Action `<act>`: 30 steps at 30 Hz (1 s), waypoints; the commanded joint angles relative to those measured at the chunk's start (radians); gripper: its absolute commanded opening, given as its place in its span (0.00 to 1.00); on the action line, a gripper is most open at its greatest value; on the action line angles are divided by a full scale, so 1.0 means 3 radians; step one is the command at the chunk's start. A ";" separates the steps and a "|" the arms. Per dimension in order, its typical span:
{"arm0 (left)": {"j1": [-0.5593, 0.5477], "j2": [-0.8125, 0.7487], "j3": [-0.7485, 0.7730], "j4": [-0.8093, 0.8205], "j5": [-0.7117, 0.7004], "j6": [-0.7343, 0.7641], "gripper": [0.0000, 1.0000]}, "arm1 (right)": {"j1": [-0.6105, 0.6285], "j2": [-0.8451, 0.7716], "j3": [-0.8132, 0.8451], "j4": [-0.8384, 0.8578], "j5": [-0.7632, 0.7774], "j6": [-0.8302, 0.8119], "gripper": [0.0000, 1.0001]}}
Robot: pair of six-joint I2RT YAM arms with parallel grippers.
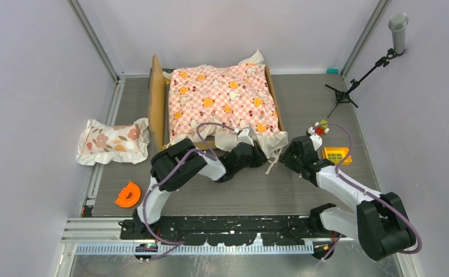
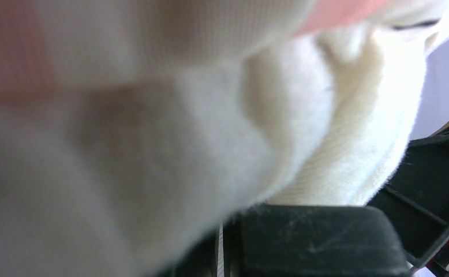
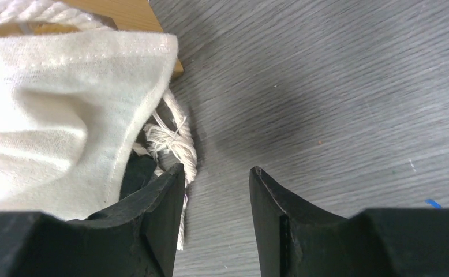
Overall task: Set up the pet bed
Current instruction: Tie the ropes to the bed frame.
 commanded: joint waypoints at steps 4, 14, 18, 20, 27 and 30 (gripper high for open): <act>0.0026 0.0097 -0.0036 -0.0118 0.0051 0.0021 0.00 | -0.0173 0.0162 -0.0251 0.0748 -0.0242 0.0361 0.50; 0.0028 0.0097 -0.0023 -0.0134 0.0068 0.0021 0.00 | -0.0332 0.0353 -0.0431 0.1149 -0.0566 0.0450 0.48; 0.0032 0.0102 -0.0007 -0.0148 0.0082 0.0021 0.00 | -0.0342 0.0432 -0.0440 0.1220 -0.0657 0.0466 0.45; 0.0034 0.0102 0.0000 -0.0154 0.0082 0.0021 0.00 | -0.0341 0.0463 -0.0449 0.1255 -0.0713 0.0479 0.43; 0.0037 0.0110 0.0003 -0.0162 0.0091 0.0016 0.00 | -0.0343 0.0498 -0.0537 0.1405 -0.0804 0.0522 0.40; 0.0037 0.0107 0.0005 -0.0165 0.0103 0.0016 0.00 | -0.0344 0.0469 -0.0580 0.1450 -0.0804 0.0531 0.40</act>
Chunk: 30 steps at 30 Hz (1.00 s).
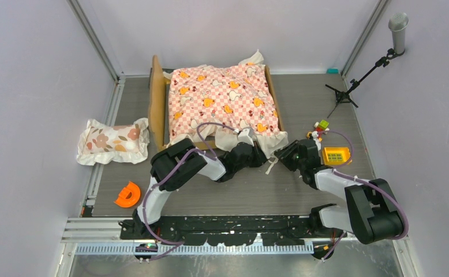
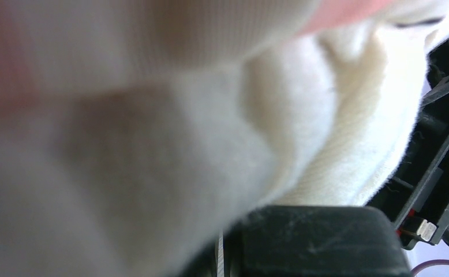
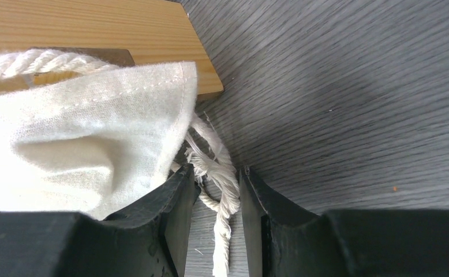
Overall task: Set up the pet bed
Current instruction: Tie the ropes to the bed frame.
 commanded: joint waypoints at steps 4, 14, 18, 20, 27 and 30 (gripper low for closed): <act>0.0029 0.0115 0.0013 -0.0165 0.0055 0.0009 0.00 | -0.0008 0.0034 -0.0125 -0.0006 -0.0049 0.0018 0.39; 0.0029 0.0121 0.0020 -0.0163 0.0071 -0.0005 0.00 | -0.0012 0.0187 -0.0113 0.0184 -0.0174 0.0021 0.26; 0.0032 0.0121 0.0021 -0.0165 0.0082 -0.0007 0.00 | -0.0012 0.0172 -0.0113 0.0184 -0.0165 0.0004 0.18; 0.0034 0.0112 0.0010 -0.0157 0.0088 -0.0006 0.00 | -0.0011 0.0134 -0.0101 0.0124 -0.0144 -0.0018 0.14; 0.0037 -0.0047 -0.0016 -0.0124 0.0170 0.0016 0.00 | -0.0011 -0.0018 0.0070 -0.0230 -0.0104 -0.0195 0.07; 0.0034 -0.0115 -0.0012 -0.0124 0.0214 0.0031 0.00 | -0.0013 -0.0068 0.0130 -0.0308 -0.0124 -0.0244 0.06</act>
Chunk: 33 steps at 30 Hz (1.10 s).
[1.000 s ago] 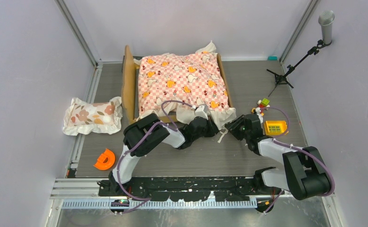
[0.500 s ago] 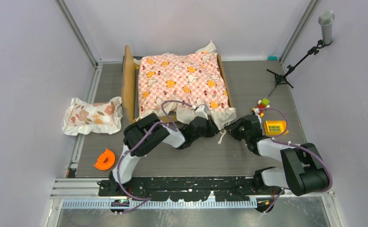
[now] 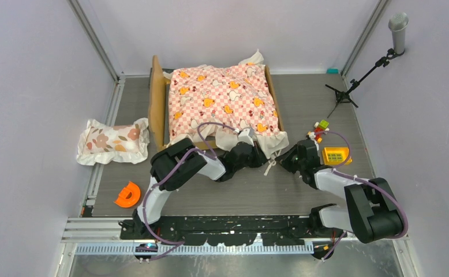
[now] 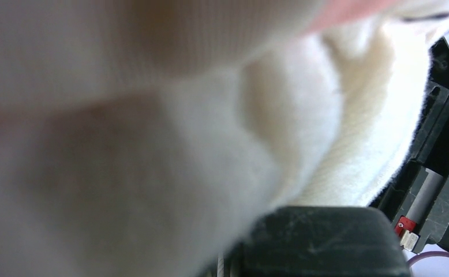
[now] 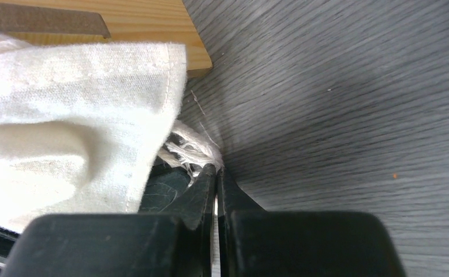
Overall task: Set up the pet bed
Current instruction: Tie the ropes to the bed frame.
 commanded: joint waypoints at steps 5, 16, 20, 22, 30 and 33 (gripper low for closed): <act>0.0020 -0.0178 -0.0004 -0.0127 0.0209 0.0049 0.00 | -0.0008 -0.0140 0.0231 -0.0363 0.0016 -0.0224 0.05; 0.0015 -0.0336 -0.0023 -0.0079 0.0467 0.0085 0.00 | -0.0009 -0.0068 0.0378 -0.0425 -0.0074 -0.0333 0.03; 0.0010 -0.0334 0.0032 -0.0068 0.0560 0.0113 0.00 | -0.0010 -0.0025 0.0383 -0.0295 -0.0234 -0.0367 0.03; 0.0010 -0.0325 0.0064 -0.0068 0.0609 0.0114 0.00 | -0.0007 -0.0004 0.0387 -0.0269 -0.0279 -0.0374 0.03; 0.0005 -0.0396 0.0104 -0.0095 0.0691 0.0164 0.00 | -0.0007 0.0141 0.0404 -0.0178 -0.0384 -0.0377 0.03; 0.0005 -0.0401 0.0114 -0.0113 0.0717 0.0178 0.00 | -0.0007 0.0214 0.0399 -0.0069 -0.0458 -0.0348 0.03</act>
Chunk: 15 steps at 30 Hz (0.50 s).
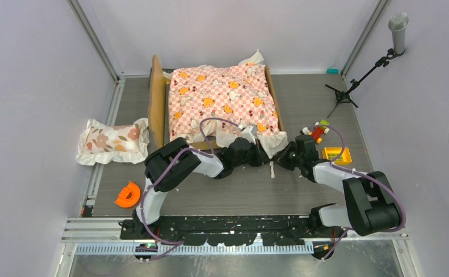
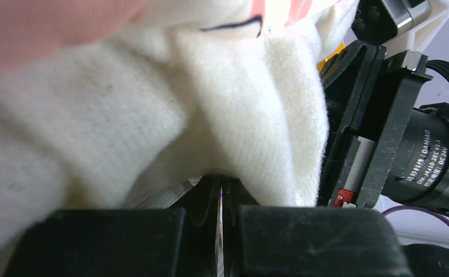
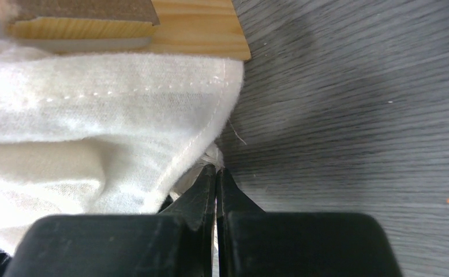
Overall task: Set up the pet bed
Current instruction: Tie the ropes to the bed frame.
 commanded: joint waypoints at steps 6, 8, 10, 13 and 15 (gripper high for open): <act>-0.0022 -0.0179 0.0094 -0.0026 0.0204 0.0076 0.01 | -0.0007 0.0206 0.0101 0.0467 -0.0302 0.0035 0.03; -0.0022 -0.0163 0.0094 -0.0040 0.0216 0.0076 0.02 | -0.0008 0.0241 0.0092 0.0529 -0.0343 0.0050 0.03; -0.0017 -0.0150 0.0082 -0.0037 0.0223 0.0071 0.04 | -0.0007 0.0281 0.0084 0.0578 -0.0378 0.0061 0.03; -0.0016 -0.0143 0.0064 -0.0045 0.0232 0.0072 0.07 | -0.0011 0.0308 0.0072 0.0599 -0.0366 0.0069 0.03; -0.0016 -0.0166 0.0044 -0.0055 0.0229 0.0087 0.12 | -0.0011 0.0312 0.0067 0.0596 -0.0342 0.0072 0.03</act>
